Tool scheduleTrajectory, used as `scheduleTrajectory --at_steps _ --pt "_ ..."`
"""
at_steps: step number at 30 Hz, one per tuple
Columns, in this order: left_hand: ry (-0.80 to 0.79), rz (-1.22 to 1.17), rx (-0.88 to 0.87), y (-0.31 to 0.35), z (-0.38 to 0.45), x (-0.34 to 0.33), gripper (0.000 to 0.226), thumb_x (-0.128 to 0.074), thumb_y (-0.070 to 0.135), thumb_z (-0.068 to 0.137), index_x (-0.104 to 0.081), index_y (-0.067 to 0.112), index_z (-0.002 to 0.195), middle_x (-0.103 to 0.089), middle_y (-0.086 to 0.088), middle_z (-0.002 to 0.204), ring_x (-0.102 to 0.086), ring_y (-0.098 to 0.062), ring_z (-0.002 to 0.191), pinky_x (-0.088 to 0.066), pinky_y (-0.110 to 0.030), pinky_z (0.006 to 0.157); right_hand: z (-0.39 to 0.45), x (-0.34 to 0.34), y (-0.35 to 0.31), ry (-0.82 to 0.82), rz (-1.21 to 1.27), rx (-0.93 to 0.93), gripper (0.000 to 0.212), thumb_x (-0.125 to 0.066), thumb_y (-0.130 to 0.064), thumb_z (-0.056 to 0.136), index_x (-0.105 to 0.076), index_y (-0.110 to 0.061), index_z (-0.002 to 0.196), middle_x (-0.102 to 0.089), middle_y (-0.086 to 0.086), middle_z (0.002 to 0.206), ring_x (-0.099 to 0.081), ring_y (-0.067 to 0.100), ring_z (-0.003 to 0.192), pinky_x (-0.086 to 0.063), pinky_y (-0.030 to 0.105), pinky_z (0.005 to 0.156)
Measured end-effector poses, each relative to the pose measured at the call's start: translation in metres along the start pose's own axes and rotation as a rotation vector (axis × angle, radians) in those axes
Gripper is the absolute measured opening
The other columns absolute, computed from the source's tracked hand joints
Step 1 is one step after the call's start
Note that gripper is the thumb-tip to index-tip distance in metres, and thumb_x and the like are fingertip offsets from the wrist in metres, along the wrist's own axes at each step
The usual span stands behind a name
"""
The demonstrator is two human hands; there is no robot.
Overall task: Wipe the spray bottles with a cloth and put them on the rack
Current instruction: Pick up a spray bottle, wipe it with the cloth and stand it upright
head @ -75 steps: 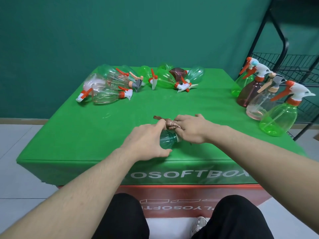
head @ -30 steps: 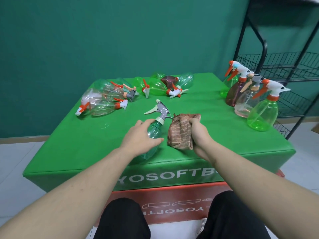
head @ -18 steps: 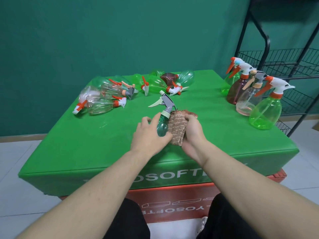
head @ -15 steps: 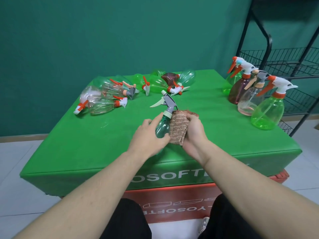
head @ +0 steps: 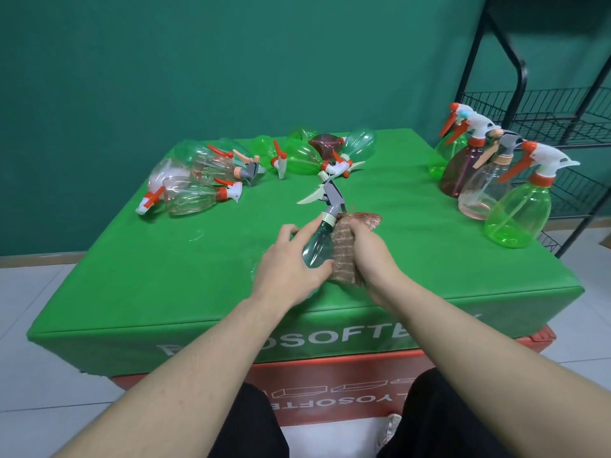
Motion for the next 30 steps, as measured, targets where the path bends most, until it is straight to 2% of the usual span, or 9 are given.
scheduleTrajectory --at_steps 3,7,10,14,16,20,26,28,30 --pt "0.007 -0.002 -0.008 0.001 0.0 0.0 0.078 -0.07 0.047 0.09 -0.03 0.048 0.157 -0.044 0.005 0.136 -0.061 -0.017 0.096 -0.049 -0.028 0.081 0.0 -0.003 0.0 -0.097 0.38 -0.105 0.037 -0.036 -0.032 0.107 -0.065 -0.014 0.093 -0.071 0.005 0.079 -0.068 0.018 0.066 -0.054 0.034 0.068" --pt "-0.005 0.012 -0.03 0.003 -0.003 -0.002 0.08 -0.07 0.048 0.089 -0.029 0.048 0.157 -0.043 0.004 0.137 -0.062 -0.019 0.102 -0.054 -0.035 0.089 0.0 -0.005 -0.011 -0.111 0.525 -0.142 0.035 -0.034 -0.028 0.106 -0.063 -0.013 0.096 -0.067 0.014 0.093 -0.065 0.027 0.081 -0.052 0.044 0.085" --pt "-0.041 0.026 -0.014 0.002 0.001 0.001 0.081 -0.07 0.048 0.09 -0.027 0.047 0.158 -0.042 0.004 0.137 -0.062 -0.017 0.098 -0.054 -0.032 0.086 0.001 -0.015 -0.013 -0.094 0.421 -0.092 0.03 -0.037 -0.029 0.104 -0.062 -0.014 0.1 -0.063 0.015 0.102 -0.061 0.027 0.092 -0.05 0.048 0.094" --pt "-0.077 -0.009 0.025 0.002 0.004 0.004 0.081 -0.07 0.047 0.091 -0.024 0.047 0.159 -0.041 0.002 0.136 -0.063 -0.015 0.097 -0.056 -0.034 0.086 0.0 -0.01 -0.01 -0.01 -0.219 0.127 0.048 -0.028 -0.04 0.107 -0.067 -0.014 0.098 -0.073 0.009 0.099 -0.069 0.025 0.092 -0.052 0.035 0.085" --pt "-0.091 -0.022 0.066 0.002 0.008 0.004 0.08 -0.07 0.047 0.092 -0.025 0.048 0.159 -0.041 0.002 0.132 -0.062 -0.013 0.092 -0.056 -0.029 0.079 -0.007 -0.001 -0.007 -0.019 -0.325 0.157 0.051 -0.026 -0.043 0.109 -0.068 -0.017 0.096 -0.071 0.002 0.094 -0.067 0.018 0.091 -0.046 0.025 0.076" --pt "-0.092 -0.132 0.171 -0.005 0.015 0.008 0.083 -0.073 0.05 0.089 -0.028 0.047 0.157 -0.038 0.002 0.125 -0.059 -0.01 0.079 -0.041 -0.017 0.056 -0.008 0.005 0.01 -0.099 -0.257 0.073 0.059 -0.027 -0.051 0.108 -0.067 -0.01 0.094 -0.075 0.011 0.099 -0.071 0.026 0.096 -0.049 0.04 0.1" --pt "-0.032 -0.45 0.365 -0.021 0.013 0.01 0.074 -0.074 0.04 0.088 -0.035 0.026 0.149 -0.055 0.001 0.126 -0.063 -0.013 0.091 -0.046 -0.028 0.071 -0.007 0.011 0.017 -0.004 0.089 -0.076 0.042 -0.036 -0.046 0.106 -0.064 -0.017 0.094 -0.073 0.004 0.088 -0.071 0.025 0.092 -0.049 0.051 0.105" --pt "0.008 -0.589 0.434 -0.027 0.012 0.004 0.071 -0.074 0.042 0.089 -0.037 0.023 0.147 -0.052 0.002 0.13 -0.059 -0.014 0.1 -0.043 -0.032 0.081 -0.004 0.009 0.014 0.022 0.084 -0.056 0.047 -0.039 -0.056 0.095 -0.064 -0.017 0.103 -0.072 0.003 0.094 -0.071 0.025 0.096 -0.049 0.055 0.105" --pt "0.026 -0.79 0.49 -0.028 0.009 -0.002 0.064 -0.073 0.043 0.09 -0.043 0.021 0.142 -0.056 0.002 0.129 -0.059 -0.013 0.101 -0.043 -0.03 0.078 0.003 0.007 0.008 0.031 0.043 0.003 0.056 -0.037 -0.063 0.086 -0.064 -0.016 0.101 -0.064 0.005 0.09 -0.067 0.022 0.089 -0.05 0.057 0.102"
Point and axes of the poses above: each hand's wrist, its own z-axis towards the middle knuckle, its own x-axis out of the back of the hand, y = z × x, the point moved 4 cm from there along z, towards the middle knuckle
